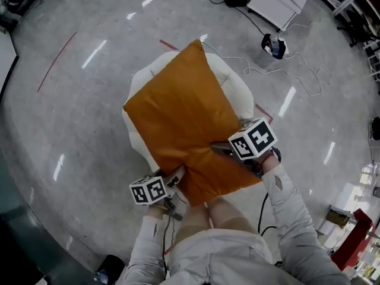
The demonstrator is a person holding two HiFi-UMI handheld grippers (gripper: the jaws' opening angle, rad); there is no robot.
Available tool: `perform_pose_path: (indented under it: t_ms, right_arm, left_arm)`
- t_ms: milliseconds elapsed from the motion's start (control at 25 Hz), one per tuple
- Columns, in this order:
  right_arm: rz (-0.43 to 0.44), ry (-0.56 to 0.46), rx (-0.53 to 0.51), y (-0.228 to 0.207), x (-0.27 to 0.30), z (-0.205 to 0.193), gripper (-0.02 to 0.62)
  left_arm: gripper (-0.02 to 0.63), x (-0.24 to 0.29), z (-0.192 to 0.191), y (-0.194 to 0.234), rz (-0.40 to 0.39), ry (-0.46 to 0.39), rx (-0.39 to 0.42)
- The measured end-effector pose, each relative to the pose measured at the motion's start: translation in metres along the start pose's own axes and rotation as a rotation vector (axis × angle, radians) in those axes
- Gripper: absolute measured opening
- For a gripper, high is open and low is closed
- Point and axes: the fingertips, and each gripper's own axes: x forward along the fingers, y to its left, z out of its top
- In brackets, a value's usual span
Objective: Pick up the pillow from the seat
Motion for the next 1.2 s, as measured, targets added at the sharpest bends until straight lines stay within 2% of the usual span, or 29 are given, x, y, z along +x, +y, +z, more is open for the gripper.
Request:
perform_pose_path:
  t_ms: [160,560,1200]
  right_arm:
    - [0.003,-0.06,0.002,0.016,-0.022,0.007,0.394]
    - [-0.005,-0.219,0.006,0.041,-0.076,0.026,0.394]
    - [0.001,-0.389,0.022,0.063,-0.12,0.013,0.396]
  left_arm:
    - [0.321,-0.022,0.014,-0.018,0.001,-0.024,0.013]
    - [0.321,-0.062,0.06,-0.059,-0.007,-0.113,0.107]
    - [0.314,-0.097,0.079,-0.099,-0.037,-0.215,0.179]
